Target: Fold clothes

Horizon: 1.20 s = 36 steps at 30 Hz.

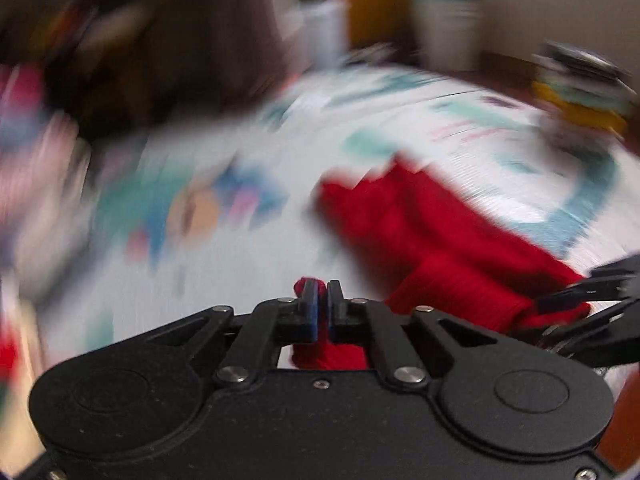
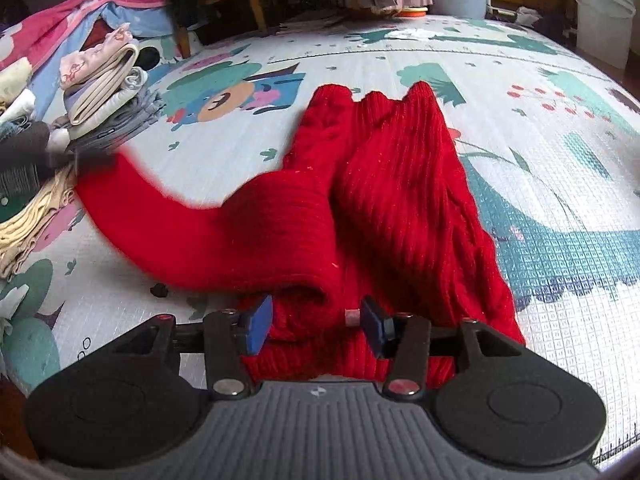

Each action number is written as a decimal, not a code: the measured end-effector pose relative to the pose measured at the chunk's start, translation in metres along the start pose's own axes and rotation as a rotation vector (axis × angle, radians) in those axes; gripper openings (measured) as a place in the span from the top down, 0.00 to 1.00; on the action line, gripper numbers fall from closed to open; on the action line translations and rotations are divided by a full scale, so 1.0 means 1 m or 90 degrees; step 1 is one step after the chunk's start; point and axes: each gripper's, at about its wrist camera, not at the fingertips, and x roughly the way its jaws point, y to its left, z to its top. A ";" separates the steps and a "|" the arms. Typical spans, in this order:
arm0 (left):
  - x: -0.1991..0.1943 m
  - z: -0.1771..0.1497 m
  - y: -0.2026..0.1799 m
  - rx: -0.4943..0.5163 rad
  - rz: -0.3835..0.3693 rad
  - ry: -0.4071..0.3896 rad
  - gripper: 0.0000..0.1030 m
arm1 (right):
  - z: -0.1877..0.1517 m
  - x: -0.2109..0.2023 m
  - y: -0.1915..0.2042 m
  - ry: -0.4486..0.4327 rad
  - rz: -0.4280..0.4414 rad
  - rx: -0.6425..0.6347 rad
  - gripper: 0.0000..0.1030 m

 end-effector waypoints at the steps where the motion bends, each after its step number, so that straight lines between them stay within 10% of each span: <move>1: -0.004 0.014 -0.008 0.056 -0.016 -0.032 0.99 | 0.000 0.000 0.001 -0.003 0.001 -0.004 0.49; 10: -0.021 0.109 -0.037 0.363 -0.221 -0.234 0.99 | 0.004 0.007 0.000 -0.005 -0.037 -0.021 0.49; 19: 0.098 0.134 -0.029 0.544 -0.331 -0.028 0.99 | -0.003 0.007 0.017 -0.025 -0.095 -0.104 0.49; 29: 0.175 0.093 -0.034 0.766 -0.234 0.062 0.99 | -0.002 0.010 0.019 -0.024 -0.100 -0.145 0.46; 36: 0.196 0.073 -0.035 0.788 -0.178 0.054 0.99 | -0.003 0.013 0.026 -0.018 -0.099 -0.197 0.46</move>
